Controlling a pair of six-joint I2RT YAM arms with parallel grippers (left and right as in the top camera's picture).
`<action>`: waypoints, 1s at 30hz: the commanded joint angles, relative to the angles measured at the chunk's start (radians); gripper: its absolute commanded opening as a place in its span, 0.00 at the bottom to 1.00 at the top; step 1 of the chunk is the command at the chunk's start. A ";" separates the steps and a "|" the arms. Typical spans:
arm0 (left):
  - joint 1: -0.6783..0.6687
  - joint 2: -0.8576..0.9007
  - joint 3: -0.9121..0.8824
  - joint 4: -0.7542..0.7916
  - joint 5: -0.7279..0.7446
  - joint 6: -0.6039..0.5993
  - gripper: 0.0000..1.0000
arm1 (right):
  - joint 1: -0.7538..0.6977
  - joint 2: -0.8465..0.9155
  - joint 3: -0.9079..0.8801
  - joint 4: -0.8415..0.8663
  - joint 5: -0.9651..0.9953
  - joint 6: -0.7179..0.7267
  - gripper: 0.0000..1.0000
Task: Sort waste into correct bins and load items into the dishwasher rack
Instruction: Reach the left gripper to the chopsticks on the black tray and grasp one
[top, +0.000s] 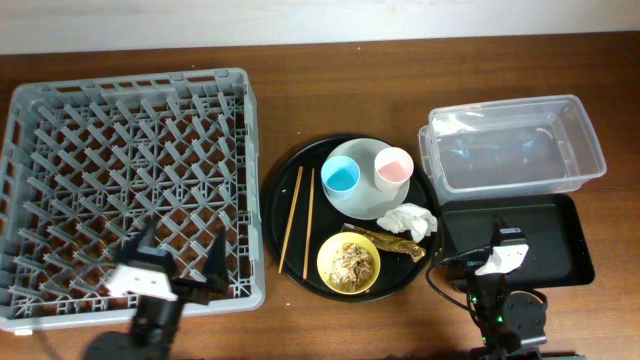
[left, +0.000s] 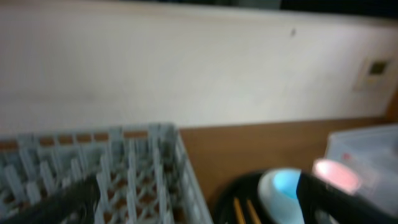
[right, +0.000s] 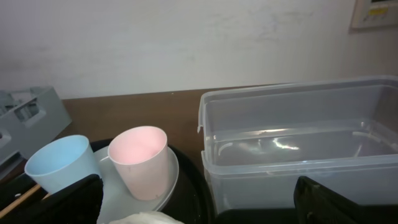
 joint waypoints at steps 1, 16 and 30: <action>0.003 0.328 0.407 -0.173 0.179 0.068 1.00 | -0.007 -0.006 -0.005 -0.008 -0.002 -0.004 0.99; -0.011 1.294 1.038 -0.584 0.578 -0.002 0.84 | -0.007 -0.006 -0.005 -0.008 -0.002 -0.004 0.99; -0.538 1.582 0.983 -0.752 -0.334 -0.286 0.42 | -0.007 -0.006 -0.005 -0.008 -0.002 -0.004 0.99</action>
